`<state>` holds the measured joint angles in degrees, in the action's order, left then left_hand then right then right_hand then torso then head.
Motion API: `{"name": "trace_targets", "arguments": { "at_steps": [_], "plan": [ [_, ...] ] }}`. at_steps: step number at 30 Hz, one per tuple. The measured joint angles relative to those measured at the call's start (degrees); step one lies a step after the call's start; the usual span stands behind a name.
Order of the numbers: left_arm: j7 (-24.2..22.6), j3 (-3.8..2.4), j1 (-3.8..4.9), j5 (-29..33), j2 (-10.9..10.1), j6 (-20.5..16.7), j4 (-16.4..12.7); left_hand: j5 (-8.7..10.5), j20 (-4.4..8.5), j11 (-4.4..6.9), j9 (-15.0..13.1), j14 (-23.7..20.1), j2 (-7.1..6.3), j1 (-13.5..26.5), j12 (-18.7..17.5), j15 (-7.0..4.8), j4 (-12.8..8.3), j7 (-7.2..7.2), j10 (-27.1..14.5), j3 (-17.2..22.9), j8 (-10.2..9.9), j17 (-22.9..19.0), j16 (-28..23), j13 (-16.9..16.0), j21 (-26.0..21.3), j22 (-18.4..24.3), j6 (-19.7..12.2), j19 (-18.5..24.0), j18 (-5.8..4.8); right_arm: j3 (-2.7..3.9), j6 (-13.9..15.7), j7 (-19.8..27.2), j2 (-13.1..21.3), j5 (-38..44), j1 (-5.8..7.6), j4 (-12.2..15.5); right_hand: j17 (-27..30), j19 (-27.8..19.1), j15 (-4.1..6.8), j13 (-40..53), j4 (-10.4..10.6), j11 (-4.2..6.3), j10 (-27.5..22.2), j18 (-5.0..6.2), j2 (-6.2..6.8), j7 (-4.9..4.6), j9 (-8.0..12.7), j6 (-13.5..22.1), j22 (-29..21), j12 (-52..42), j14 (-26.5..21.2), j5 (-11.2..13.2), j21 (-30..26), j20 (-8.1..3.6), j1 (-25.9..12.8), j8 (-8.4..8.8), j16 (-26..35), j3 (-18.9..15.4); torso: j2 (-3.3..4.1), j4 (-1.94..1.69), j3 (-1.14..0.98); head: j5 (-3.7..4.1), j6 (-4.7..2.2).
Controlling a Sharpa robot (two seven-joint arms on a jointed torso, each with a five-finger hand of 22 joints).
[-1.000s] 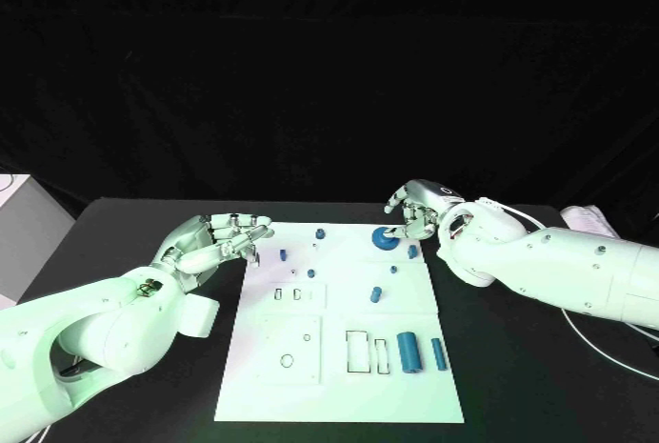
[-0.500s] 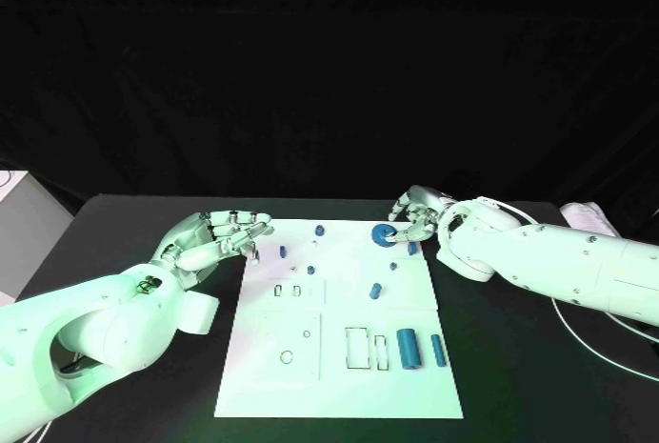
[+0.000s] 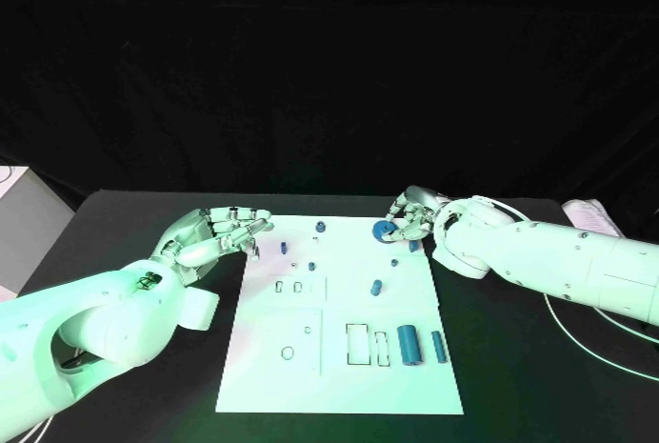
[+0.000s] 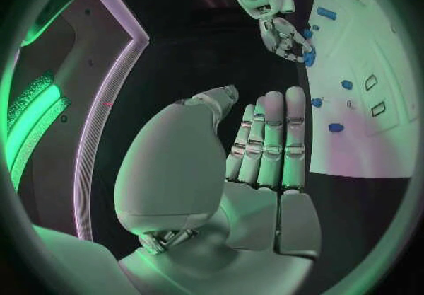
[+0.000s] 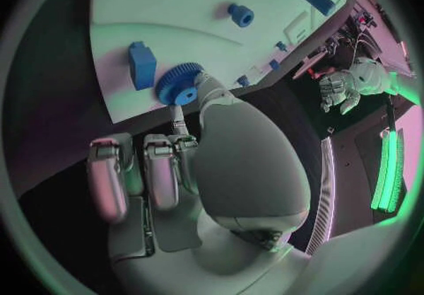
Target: Assemble the parts on the task board
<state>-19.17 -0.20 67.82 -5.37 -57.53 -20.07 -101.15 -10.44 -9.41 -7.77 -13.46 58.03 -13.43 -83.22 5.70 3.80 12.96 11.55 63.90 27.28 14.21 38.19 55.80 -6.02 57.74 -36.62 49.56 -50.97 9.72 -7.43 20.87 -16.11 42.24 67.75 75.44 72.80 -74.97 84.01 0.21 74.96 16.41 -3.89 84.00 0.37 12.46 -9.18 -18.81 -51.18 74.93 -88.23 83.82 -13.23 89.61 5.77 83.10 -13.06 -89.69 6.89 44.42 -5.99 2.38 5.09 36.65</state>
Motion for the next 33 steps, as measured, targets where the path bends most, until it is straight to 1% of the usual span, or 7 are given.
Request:
{"name": "trace_targets", "arguments": {
  "at_steps": [9, 13, 14, 18, 23, 29, 33],
  "plan": [
    [0.0, 0.0, 0.0, 0.0, -0.1, 0.0, 0.0, 0.0, 0.0, 0.0, 0.0, 0.0, 0.0, 0.0, 0.0, 0.0, 0.0, 0.0, 0.0, 0.0, 0.0, 0.0, 0.0, 0.0, 0.0, 0.0, 0.0, 0.0, 0.0, 0.0, 0.1, 0.0, 0.0, -0.2, -0.08, 0.1, 0.0, 0.0, 0.0, 0.0, -0.4, 0.01, 0.0, 0.0, -1.81, 0.55, -0.2, -2.0, 0.0, -0.3, 0.0, -0.3, 0.0, 0.0, 0.9, -1.07, 0.0, 3.3, -0.06, 0.07, -0.04, -0.09, 0.02],
    [0.1, 0.0, 0.0, -0.1, -0.1, 0.0, 0.0, 0.0, 0.0, 0.0, 0.0, 0.0, 0.0, 0.0, 0.0, 0.0, 0.0, 0.0, 0.0, 0.0, 0.0, 0.0, 0.0, 0.0, 0.0, 0.0, 0.0, 0.0, 0.0, -0.04, 0.4, 0.1, -0.1, 0.1, -0.14, 0.2, 0.0, 0.0, 0.22, 0.0, -0.7, 0.06, 0.0, 0.0, -2.24, 1.06, 0.1, -3.6, 0.0, -0.6, 0.2, 1.4, 0.0, 0.0, 1.4, -1.07, 0.0, 7.1, -0.06, 0.08, -0.08, -0.09, -0.05],
    [0.1, -0.01, 0.0, -0.1, -0.1, 0.0, 0.0, 0.0, 0.0, 0.0, 0.0, 0.0, 0.0, 0.0, 0.0, 0.0, 0.0, 0.0, 0.0, 0.0, 0.0, 0.0, 0.0, 0.0, 0.0, 0.0, 0.0, 0.0, 0.0, -0.05, 0.6, 0.2, -0.1, 0.4, -0.17, 0.2, 0.0, 0.0, 0.32, 0.0, -0.8, 0.36, -0.1, 0.0, -2.23, 1.17, 0.3, -3.9, 0.0, -0.6, 0.3, 1.4, 0.0, 0.0, 1.4, -1.12, 0.0, 8.0, -0.06, 0.08, -0.08, -0.09, -0.07],
    [0.1, -0.01, 0.0, -0.1, -0.1, 0.0, 0.0, 0.0, 0.0, 0.0, 0.0, 0.0, 0.0, 0.0, 0.0, 0.0, 0.0, 0.0, 0.0, 0.0, 0.0, 0.0, 0.0, 0.0, 0.0, 0.0, 0.0, 0.0, 0.0, -0.07, 1.5, 0.4, -0.1, 1.5, -0.21, 0.4, 0.0, 0.0, 0.77, 0.0, -1.4, 0.74, -0.1, 0.01, -2.31, 1.04, 0.3, -4.2, 0.0, -0.6, 0.1, 4.5, 0.0, -0.65, 1.4, -1.38, 0.0, 11.0, -0.06, 0.08, -0.11, -0.05, -0.12],
    [0.2, -0.01, 0.0, -0.1, -0.1, 0.0, 0.0, 0.0, 0.0, 0.0, -0.1, 0.0, 0.0, 0.0, 0.0, 0.0, 0.0, 0.0, 0.0, 0.0, 0.0, 0.0, 0.0, 0.0, 0.0, -0.1, 0.0, 0.0, 0.0, -0.07, 3.3, 0.8, -0.1, 3.5, -0.22, 0.9, 0.0, 0.0, 0.85, 0.0, -2.0, 0.95, 0.1, 0.01, -2.48, 1.06, 0.3, -4.2, 0.0, -0.6, 0.2, 5.3, 0.0, -0.65, 1.3, -1.39, 0.0, 12.5, -0.04, 0.08, -0.12, -0.04, -0.14],
    [0.2, 0.0, 0.0, -0.1, 0.0, 0.0, 0.1, 0.0, 0.0, 0.0, -0.1, 0.0, 0.0, 0.0, 0.0, 0.0, 0.0, 0.0, 0.0, 0.0, 0.0, -0.1, 0.0, -0.1, 0.0, -0.1, 0.0, 0.0, 0.0, -0.07, 6.8, 1.6, -0.1, 7.0, -0.26, 3.5, 0.0, 0.0, 0.85, 0.0, -2.2, 0.95, 0.1, 0.01, -2.88, 1.06, 0.3, -4.2, 0.0, -1.0, 0.2, 5.5, 0.0, -0.65, 0.8, -1.39, 0.0, 12.8, -0.03, 0.08, -0.12, -0.08, -0.22],
    [0.2, 0.01, 0.0, -0.2, 0.0, 0.1, 0.1, 0.0, 0.0, 0.0, -0.1, 0.0, 0.0, 0.0, 0.0, 0.0, 0.0, 0.0, 0.0, 0.0, 0.0, -0.1, 0.0, -0.1, 0.0, -0.1, 0.0, 0.0, 0.0, -0.07, 8.5, 1.7, -0.3, 10.2, -0.28, 6.2, 0.0, 0.0, 0.95, 0.0, -2.2, 1.15, -0.1, 0.01, -2.02, 1.07, 0.3, -4.2, 0.0, -1.0, 0.1, 4.9, 0.0, -1.05, -0.7, -1.43, 0.0, 13.4, -0.03, 0.02, -0.12, -0.07, -0.23]
  ]
}}
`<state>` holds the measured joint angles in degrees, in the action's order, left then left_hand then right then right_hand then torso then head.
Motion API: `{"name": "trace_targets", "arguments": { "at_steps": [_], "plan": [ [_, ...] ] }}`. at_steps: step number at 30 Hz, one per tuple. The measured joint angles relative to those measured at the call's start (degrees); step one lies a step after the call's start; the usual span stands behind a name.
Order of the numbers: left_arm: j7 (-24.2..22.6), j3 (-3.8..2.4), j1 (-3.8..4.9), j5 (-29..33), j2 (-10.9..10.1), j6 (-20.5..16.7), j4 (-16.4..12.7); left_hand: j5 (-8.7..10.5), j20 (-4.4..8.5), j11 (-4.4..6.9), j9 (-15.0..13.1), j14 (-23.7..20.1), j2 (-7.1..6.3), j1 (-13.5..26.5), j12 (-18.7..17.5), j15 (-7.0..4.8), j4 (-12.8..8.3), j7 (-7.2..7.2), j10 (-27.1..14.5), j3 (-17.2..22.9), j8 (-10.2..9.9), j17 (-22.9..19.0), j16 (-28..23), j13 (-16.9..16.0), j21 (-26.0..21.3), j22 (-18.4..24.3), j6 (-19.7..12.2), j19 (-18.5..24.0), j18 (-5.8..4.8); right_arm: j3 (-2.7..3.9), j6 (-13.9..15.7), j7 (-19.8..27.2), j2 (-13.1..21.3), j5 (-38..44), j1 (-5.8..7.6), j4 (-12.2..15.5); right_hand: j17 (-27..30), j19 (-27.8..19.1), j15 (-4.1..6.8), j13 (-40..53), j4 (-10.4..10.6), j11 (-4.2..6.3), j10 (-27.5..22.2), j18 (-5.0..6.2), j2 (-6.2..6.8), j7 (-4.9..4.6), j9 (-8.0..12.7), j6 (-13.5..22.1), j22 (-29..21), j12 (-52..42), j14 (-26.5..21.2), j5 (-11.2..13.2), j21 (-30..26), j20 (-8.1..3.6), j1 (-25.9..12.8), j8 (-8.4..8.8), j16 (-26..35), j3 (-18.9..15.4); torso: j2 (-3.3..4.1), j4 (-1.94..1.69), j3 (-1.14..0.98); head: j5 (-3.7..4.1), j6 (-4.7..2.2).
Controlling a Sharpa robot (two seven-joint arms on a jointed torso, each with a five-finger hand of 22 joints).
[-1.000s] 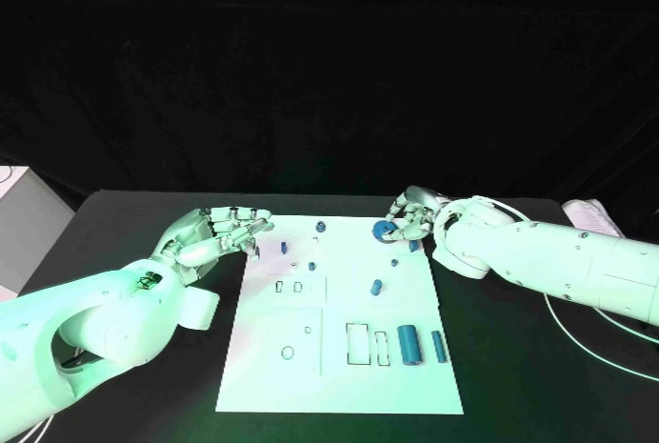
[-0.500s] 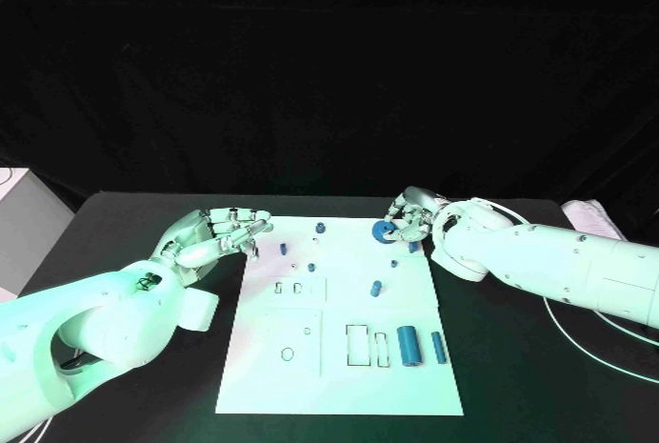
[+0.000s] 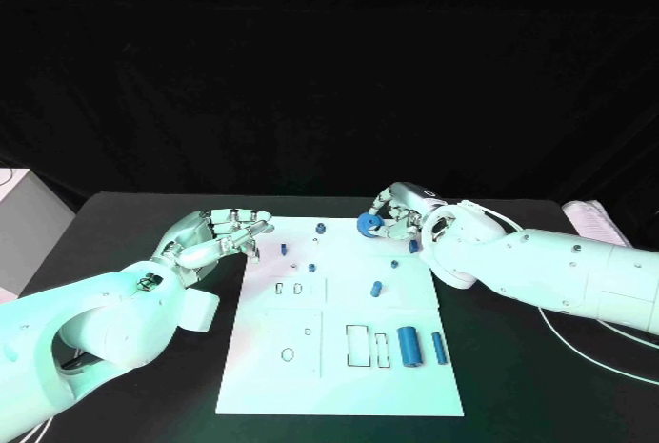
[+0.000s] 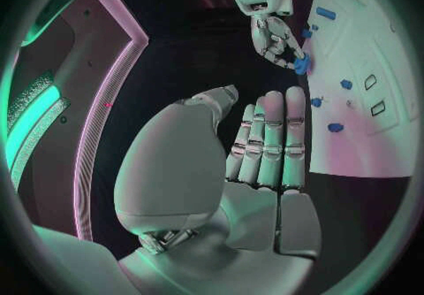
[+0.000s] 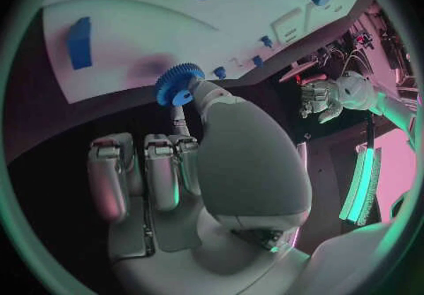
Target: Assemble the parts on the task board
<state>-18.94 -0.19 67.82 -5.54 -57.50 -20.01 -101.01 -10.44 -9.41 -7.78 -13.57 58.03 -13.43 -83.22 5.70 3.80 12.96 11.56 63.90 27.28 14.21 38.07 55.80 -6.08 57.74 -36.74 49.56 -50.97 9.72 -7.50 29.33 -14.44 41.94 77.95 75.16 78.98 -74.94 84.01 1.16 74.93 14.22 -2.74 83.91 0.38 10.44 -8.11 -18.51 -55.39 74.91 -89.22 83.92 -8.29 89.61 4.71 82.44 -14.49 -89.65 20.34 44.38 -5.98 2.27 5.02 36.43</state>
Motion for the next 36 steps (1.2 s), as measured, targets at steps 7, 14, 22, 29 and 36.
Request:
{"name": "trace_targets", "arguments": {
  "at_steps": [7, 14, 22, 29, 36],
  "plan": [
    [0.0, -0.01, 0.0, 0.0, 0.1, 0.1, 0.0, 0.0, 0.0, 0.0, 0.0, 0.0, 0.0, 0.0, 0.0, 0.0, -0.2, 0.0, 0.0, 0.2, 0.0, 0.0, 0.0, 0.0, 0.0, 0.0, 0.0, 0.0, 0.0, 0.01, 1.5, -0.7, -2.5, 6.1, -0.09, 2.3, 0.0, 0.0, 0.09, 0.0, 0.0, 0.0, 0.0, 0.0, 0.44, -0.15, 0.0, -0.2, 0.0, 0.0, -0.1, -0.4, 0.0, 0.0, -0.4, -0.08, 0.0, 0.3, -0.02, -0.04, 0.05, 0.03, 0.07],
    [0.1, -0.02, 0.0, -0.1, 0.3, 0.1, 0.1, 0.0, 0.0, 0.0, 0.0, 0.0, 0.0, 0.0, 0.0, 0.0, -0.2, 0.0, 0.0, 0.2, 0.0, 0.0, 0.0, 0.0, 0.0, 0.0, 0.0, 0.0, 0.0, -0.18, 1.8, -1.7, -6.4, 10.7, -0.27, 1.5, 0.0, 0.0, 0.09, 0.0, 0.0, 0.0, 0.0, 0.0, 0.74, -0.13, 0.0, -0.3, 0.0, 0.0, -0.1, -0.3, 0.0, 0.0, -0.7, -0.4, 0.0, 0.3, -0.02, -0.04, 0.14, 0.07, 0.02],
    [0.1, -0.01, 0.0, -0.1, 0.4, 0.2, 0.1, 0.0, 0.0, 0.0, 0.0, 0.0, 0.0, 0.0, 0.0, 0.0, -0.2, 0.0, 0.0, 0.2, 0.0, 0.0, 0.0, 0.0, 0.0, 0.0, 0.0, 0.0, 0.0, -0.34, 1.7, -2.4, -9.8, 13.2, -0.96, -1.4, 0.0, 0.0, 0.08, 0.0, 0.0, 0.0, 0.0, 0.0, 0.81, -0.13, 0.0, -0.3, 0.0, 0.0, -0.1, -0.3, 0.0, 0.0, -0.8, -0.73, 0.0, 0.3, -0.02, -0.14, 0.18, 0.12, 0.11],
    [0.2, 0.01, 0.0, -0.2, 0.7, 0.3, 0.3, 0.0, -0.21, 0.0, -0.1, 0.0, 0.0, 0.0, 0.0, 0.0, -0.2, 0.0, 0.0, 0.2, 0.0, -0.1, 0.0, 0.0, 0.2, -0.1, 0.0, 0.2, 0.0, -0.42, 1.4, -2.8, -11.7, 14.5, -1.7, -2.9, 0.0, 0.0, 0.08, 0.0, -0.2, -0.01, 0.0, 0.0, 1.19, -0.14, -0.1, -0.6, 0.0, 0.0, -0.1, -0.3, 0.0, 0.0, -1.2, -0.72, 0.0, 0.5, 0.04, -0.14, 0.18, -0.04, 0.27],
    [0.3, 0.0, 0.0, -0.3, 0.8, 0.4, 0.5, 0.0, -0.21, 0.0, -0.1, 0.0, 0.0, 0.0, 0.0, 0.0, -0.2, 0.0, 0.0, 0.2, 0.0, -0.1, 0.0, 0.0, 0.2, -0.1, 0.0, 0.2, 0.0, -0.47, 0.8, -3.0, -12.5, 15.1, -1.97, -3.8, 0.0, 0.0, 0.08, 0.0, -0.2, -0.01, 0.0, 0.01, 1.31, -0.04, -0.1, -0.7, 0.0, 0.0, -0.1, -0.2, 0.0, 0.0, -1.3, -0.72, 0.0, 0.5, 0.05, -0.09, 0.15, -0.21, 0.51]
  ]
}}
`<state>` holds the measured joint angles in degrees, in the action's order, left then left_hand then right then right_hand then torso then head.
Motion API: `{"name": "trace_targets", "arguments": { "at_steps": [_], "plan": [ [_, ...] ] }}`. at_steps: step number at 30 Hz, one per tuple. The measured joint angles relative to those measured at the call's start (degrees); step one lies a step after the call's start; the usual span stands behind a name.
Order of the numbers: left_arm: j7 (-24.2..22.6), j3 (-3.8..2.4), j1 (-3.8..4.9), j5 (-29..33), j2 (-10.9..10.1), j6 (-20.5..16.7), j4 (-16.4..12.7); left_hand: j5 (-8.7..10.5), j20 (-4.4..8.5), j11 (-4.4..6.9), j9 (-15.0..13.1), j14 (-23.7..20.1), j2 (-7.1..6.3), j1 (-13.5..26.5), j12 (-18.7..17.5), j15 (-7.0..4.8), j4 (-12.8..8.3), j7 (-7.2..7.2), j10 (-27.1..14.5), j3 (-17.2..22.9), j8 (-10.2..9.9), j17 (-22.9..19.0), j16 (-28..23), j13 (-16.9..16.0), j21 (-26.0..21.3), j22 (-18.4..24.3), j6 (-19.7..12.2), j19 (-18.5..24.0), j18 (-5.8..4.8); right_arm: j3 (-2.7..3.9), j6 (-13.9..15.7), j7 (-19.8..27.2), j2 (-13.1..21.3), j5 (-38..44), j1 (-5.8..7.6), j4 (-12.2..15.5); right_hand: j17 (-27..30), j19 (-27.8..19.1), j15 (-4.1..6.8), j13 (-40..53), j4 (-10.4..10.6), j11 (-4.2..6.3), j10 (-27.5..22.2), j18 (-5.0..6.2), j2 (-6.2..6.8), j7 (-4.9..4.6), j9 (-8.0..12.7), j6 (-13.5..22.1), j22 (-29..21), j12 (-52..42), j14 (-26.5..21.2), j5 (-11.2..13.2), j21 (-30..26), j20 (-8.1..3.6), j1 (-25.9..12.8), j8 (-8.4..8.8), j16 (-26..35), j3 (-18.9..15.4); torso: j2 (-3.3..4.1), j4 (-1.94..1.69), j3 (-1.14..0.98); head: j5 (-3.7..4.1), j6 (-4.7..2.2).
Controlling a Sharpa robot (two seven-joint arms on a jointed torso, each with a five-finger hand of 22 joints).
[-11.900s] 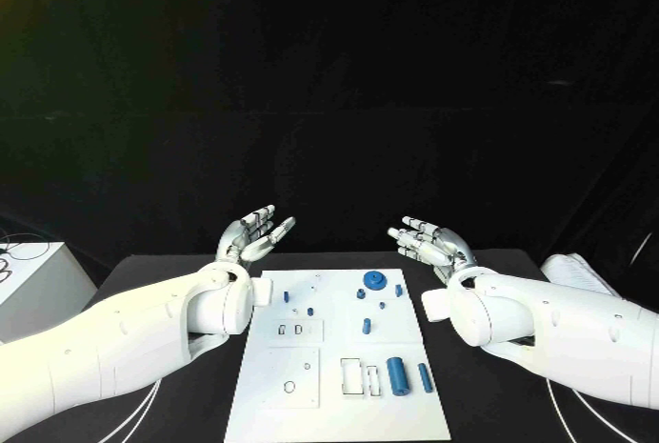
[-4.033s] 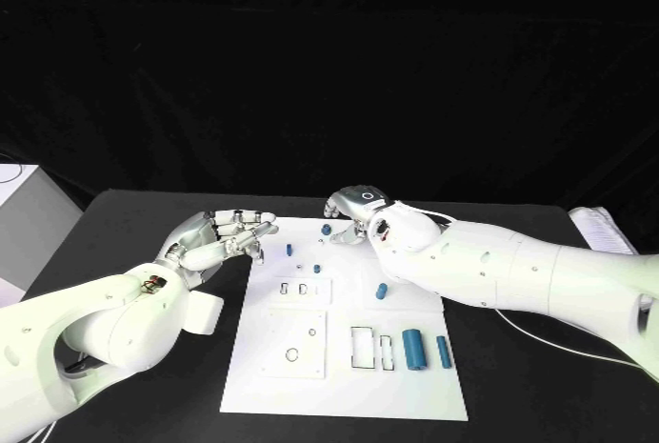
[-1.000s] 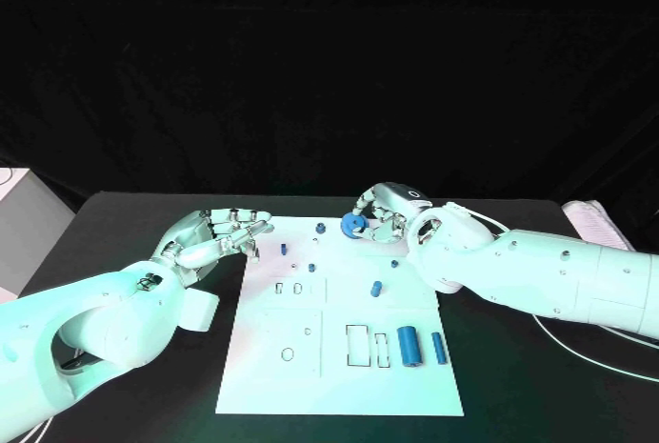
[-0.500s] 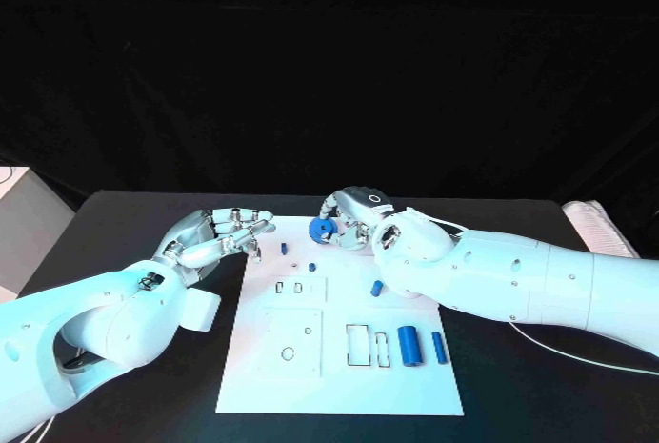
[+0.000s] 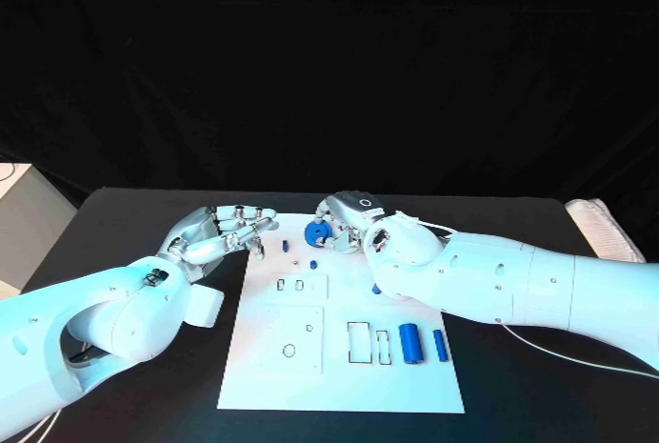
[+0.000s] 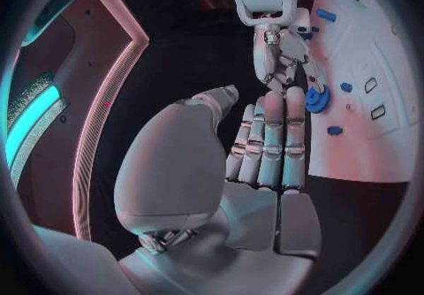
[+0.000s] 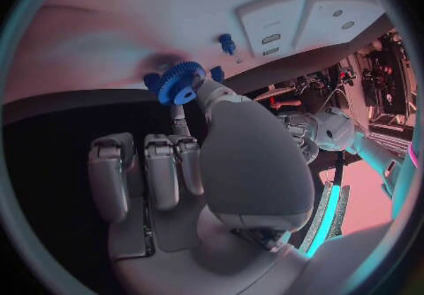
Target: Assemble the parts on the task board
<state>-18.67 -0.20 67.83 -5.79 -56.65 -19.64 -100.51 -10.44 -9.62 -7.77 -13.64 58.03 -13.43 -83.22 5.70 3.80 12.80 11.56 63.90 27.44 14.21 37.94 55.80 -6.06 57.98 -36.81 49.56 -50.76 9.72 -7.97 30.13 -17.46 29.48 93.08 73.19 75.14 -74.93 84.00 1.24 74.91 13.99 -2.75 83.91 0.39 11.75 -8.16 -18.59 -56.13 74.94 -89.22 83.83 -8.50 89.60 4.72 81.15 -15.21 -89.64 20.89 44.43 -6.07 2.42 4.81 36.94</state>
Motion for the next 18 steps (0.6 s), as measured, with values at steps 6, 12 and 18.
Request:
{"name": "trace_targets", "arguments": {
  "at_steps": [6, 12, 18],
  "plan": [
    [0.0, -0.01, 0.0, 0.0, 0.0, 0.0, 0.0, 0.0, 0.0, 0.0, 0.0, 0.0, 0.0, 0.0, 0.0, 0.0, 0.0, 0.0, 0.0, 0.0, 0.0, 0.0, 0.0, 0.0, 0.0, 0.0, 0.0, 0.0, 0.0, -0.06, -0.6, -0.1, -0.3, 0.3, -0.15, -0.4, 0.0, 0.0, 0.0, 0.0, 0.0, 0.0, 0.0, 0.0, 0.03, 0.09, 0.0, -0.1, 0.0, 0.0, 0.0, 0.0, 0.0, 0.0, 0.0, 0.03, 0.0, 0.0, -0.01, 0.09, -0.11, -0.19, 0.08],
    [0.1, -0.01, 0.0, -0.1, 0.0, 0.1, 0.0, 0.0, 0.0, 0.0, 0.0, 0.0, 0.0, 0.0, 0.0, 0.0, 0.0, 0.0, 0.0, 0.0, 0.0, 0.0, 0.0, 0.0, 0.0, 0.0, 0.0, 0.0, 0.0, -0.07, -1.1, -0.2, -0.7, 0.4, -0.16, -1.0, 0.0, 0.0, 0.0, 0.0, 0.1, 0.0, 0.0, 0.0, 0.02, 0.1, 0.1, -0.1, 0.0, 0.0, 0.0, 0.1, 0.0, 0.0, 0.0, 0.2, 0.0, 0.1, -0.03, 0.09, -0.11, -0.29, 0.14],
    [0.1, -0.01, 0.0, -0.1, 0.0, 0.1, 0.0, 0.0, 0.0, 0.0, 0.0, 0.0, 0.0, 0.0, 0.0, 0.0, 0.0, 0.0, 0.0, 0.0, 0.0, 0.0, 0.0, 0.0, 0.0, 0.0, 0.0, 0.0, 0.0, -0.19, -1.6, -0.3, -1.0, 0.4, -0.19, -1.6, 0.0, 0.0, 0.0, 0.0, 0.2, 0.0, 0.0, 0.0, -0.05, 0.11, 0.1, -0.1, 0.0, 0.0, 0.0, 0.2, 0.0, 0.0, -0.6, 0.34, 0.0, 0.2, -0.05, 0.05, -0.1, -0.43, 0.16]
  ]
}}
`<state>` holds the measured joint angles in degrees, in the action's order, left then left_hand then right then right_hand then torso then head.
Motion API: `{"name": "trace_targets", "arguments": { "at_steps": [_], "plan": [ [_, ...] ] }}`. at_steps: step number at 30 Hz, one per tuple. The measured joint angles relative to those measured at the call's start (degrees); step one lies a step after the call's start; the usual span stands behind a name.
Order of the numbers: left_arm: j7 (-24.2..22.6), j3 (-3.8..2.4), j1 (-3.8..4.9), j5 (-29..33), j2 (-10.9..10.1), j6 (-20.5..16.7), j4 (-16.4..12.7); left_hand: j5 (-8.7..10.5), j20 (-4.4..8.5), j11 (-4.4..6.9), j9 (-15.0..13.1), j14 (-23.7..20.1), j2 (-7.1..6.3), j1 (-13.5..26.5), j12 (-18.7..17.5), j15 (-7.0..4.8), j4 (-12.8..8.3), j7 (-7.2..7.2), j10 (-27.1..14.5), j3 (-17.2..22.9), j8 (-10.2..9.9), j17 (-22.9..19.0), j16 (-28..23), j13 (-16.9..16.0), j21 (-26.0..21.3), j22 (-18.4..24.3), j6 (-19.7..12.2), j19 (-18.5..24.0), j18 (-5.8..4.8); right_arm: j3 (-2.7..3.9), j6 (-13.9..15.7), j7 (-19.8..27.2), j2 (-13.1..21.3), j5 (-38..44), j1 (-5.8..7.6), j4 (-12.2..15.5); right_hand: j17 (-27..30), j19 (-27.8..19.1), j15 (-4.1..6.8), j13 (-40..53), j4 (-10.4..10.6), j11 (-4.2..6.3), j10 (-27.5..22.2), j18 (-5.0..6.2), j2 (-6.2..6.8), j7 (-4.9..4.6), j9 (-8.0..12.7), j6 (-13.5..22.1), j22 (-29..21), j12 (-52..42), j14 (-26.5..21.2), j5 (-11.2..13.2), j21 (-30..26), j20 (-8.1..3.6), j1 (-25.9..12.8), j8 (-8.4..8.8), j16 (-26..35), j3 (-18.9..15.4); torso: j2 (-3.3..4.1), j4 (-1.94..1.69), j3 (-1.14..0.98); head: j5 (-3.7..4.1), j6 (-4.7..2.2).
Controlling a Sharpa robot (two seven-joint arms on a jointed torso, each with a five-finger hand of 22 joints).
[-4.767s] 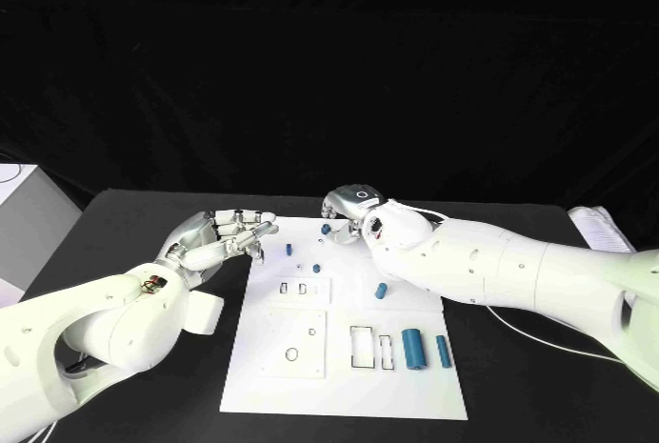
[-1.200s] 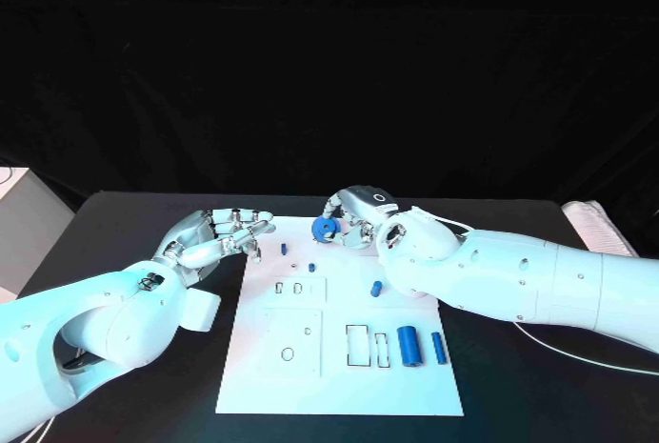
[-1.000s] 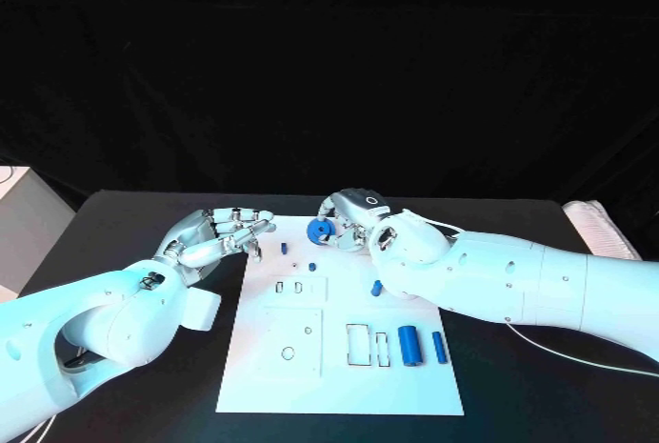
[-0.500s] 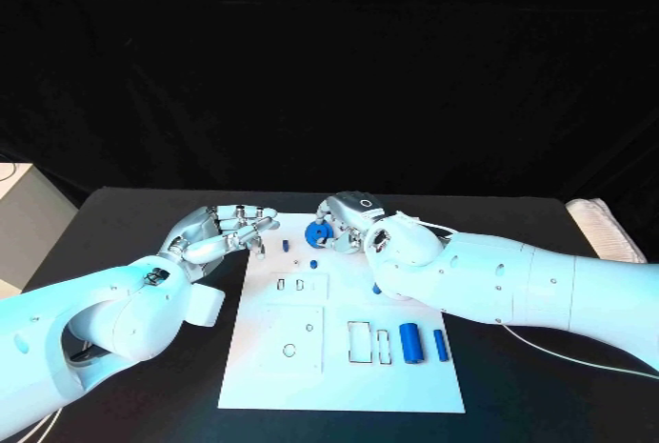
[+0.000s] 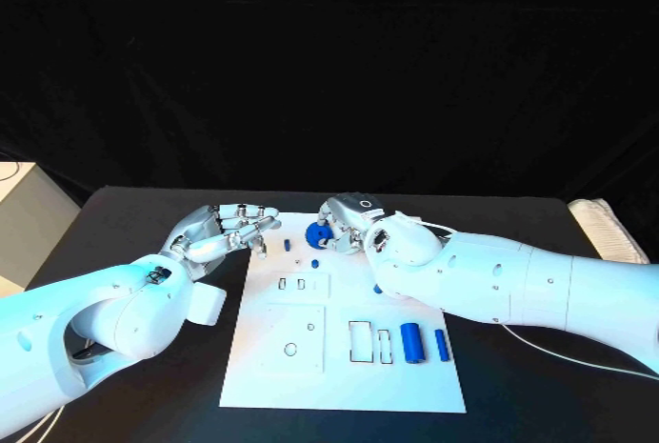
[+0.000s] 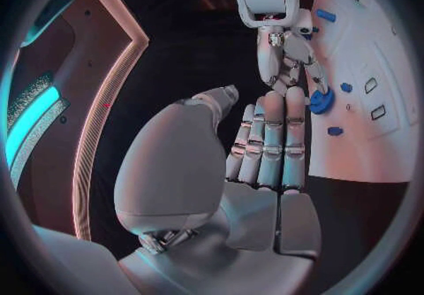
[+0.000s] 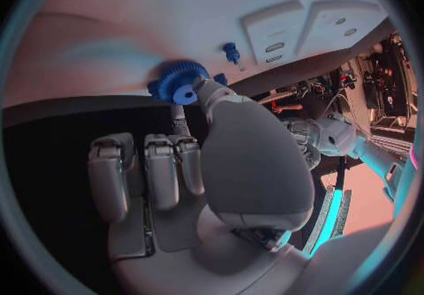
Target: Assemble the parts on the task board
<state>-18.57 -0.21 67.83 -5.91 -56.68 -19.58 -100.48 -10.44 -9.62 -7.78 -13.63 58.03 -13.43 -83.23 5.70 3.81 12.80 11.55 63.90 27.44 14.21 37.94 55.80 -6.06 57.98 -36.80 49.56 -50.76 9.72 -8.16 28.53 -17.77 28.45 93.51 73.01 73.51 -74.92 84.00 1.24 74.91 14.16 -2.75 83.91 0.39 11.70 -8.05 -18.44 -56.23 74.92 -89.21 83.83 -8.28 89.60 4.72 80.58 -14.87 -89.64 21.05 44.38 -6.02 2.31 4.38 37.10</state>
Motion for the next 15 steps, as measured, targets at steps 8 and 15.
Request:
{"name": "trace_targets", "arguments": {
  "at_steps": [8, 15],
  "plan": [
    [0.0, 0.0, 0.0, 0.0, 0.0, 0.0, 0.0, 0.0, 0.0, 0.0, -0.1, 0.0, 0.0, 0.0, 0.0, 0.0, -0.2, 0.0, 0.0, 0.2, 0.0, -0.1, 0.0, -0.1, 0.0, -0.1, 0.0, 0.0, 0.0, -0.03, -0.1, 0.0, -0.6, 0.0, -0.02, -0.8, 0.0, 0.0, 0.0, 0.0, 0.2, 0.0, 0.0, 0.0, 0.74, 0.43, 0.0, -0.4, 0.0, 0.0, 0.0, 0.0, 0.0, 0.0, -1.5, -0.11, 0.0, 0.2, 0.02, 0.04, 0.0, -0.03, 0.02],
    [0.2, 0.0, 0.0, -0.1, 0.0, 0.1, 0.0, 0.0, 0.0, -0.01, -0.1, 0.0, 0.0, 0.0, 0.0, 0.0, -0.2, 0.0, 0.0, 0.2, 0.0, -0.1, 0.0, -0.1, 0.0, -0.1, 0.0, 0.0, 0.0, -0.08, -0.3, 0.0, -0.9, -0.2, -0.04, -1.4, 0.0, 0.0, -0.21, 0.0, 1.0, -0.45, 0.0, 0.0, 0.88, -0.25, 0.8, 1.5, 0.0, 1.0, 0.2, 0.0, 0.0, 0.09, -4.1, 1.69, 0.0, -0.1, 0.03, 0.04, -0.01, -0.02, 0.12]
  ]
}}
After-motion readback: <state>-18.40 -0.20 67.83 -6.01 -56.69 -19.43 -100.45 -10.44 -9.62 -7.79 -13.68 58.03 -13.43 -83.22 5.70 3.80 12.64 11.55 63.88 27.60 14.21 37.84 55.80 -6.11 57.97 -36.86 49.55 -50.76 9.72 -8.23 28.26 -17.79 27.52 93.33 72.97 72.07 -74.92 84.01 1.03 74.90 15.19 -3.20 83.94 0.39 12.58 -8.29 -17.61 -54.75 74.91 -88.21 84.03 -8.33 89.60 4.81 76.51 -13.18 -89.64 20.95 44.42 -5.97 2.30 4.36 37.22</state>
